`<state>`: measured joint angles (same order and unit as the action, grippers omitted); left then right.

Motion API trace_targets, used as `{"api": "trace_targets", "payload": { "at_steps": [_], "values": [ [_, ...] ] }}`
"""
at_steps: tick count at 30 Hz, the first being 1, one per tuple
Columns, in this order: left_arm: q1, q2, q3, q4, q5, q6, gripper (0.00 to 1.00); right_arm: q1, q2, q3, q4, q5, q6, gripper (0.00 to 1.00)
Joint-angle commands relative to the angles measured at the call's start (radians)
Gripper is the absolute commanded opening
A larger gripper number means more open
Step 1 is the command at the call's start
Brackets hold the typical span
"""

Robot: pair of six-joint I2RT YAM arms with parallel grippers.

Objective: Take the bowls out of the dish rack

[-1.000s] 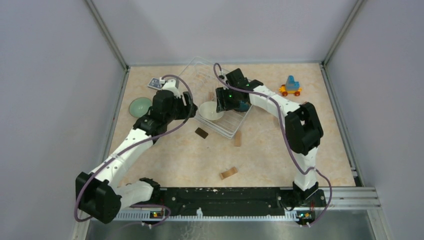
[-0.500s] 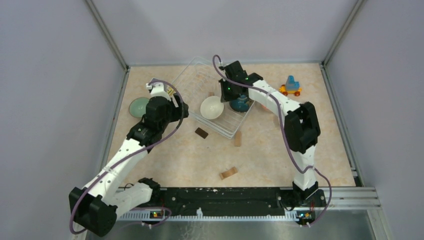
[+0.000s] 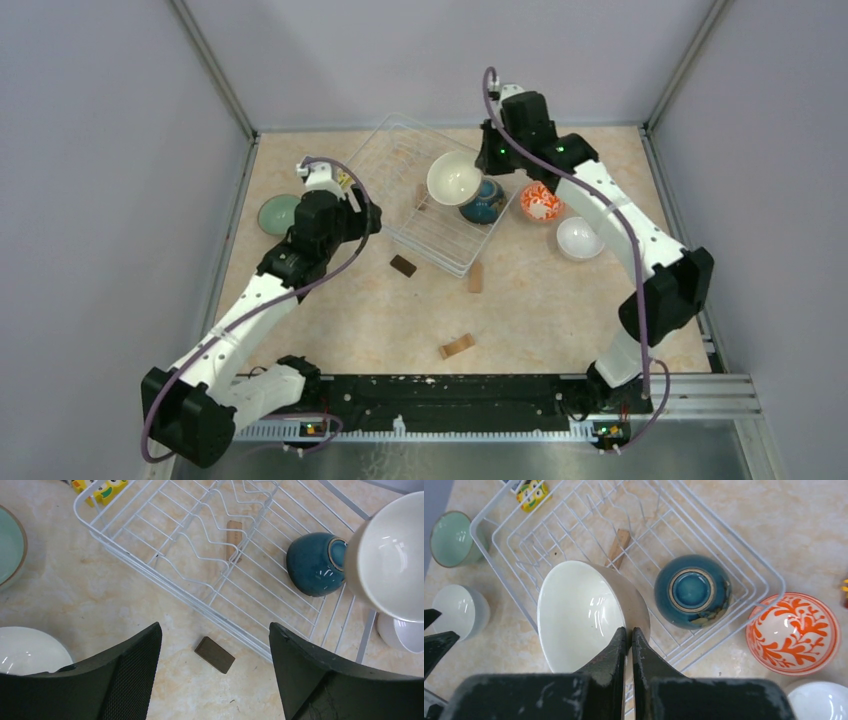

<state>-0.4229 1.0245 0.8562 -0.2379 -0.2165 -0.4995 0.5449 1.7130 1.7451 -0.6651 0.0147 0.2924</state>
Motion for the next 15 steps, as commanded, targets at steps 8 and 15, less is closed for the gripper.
{"api": "trace_targets", "payload": {
  "at_steps": [8, 15],
  "values": [
    [0.004, 0.082, 0.019, 0.096, 0.253, 0.030, 0.82, -0.058, -0.097, -0.089, 0.127, -0.071, 0.040, 0.00],
    [0.004, 0.076, 0.026, 0.084, 0.238, 0.041, 0.82, -0.057, 0.031, -0.113, 0.203, -0.206, 0.091, 0.00]
  ]
}}
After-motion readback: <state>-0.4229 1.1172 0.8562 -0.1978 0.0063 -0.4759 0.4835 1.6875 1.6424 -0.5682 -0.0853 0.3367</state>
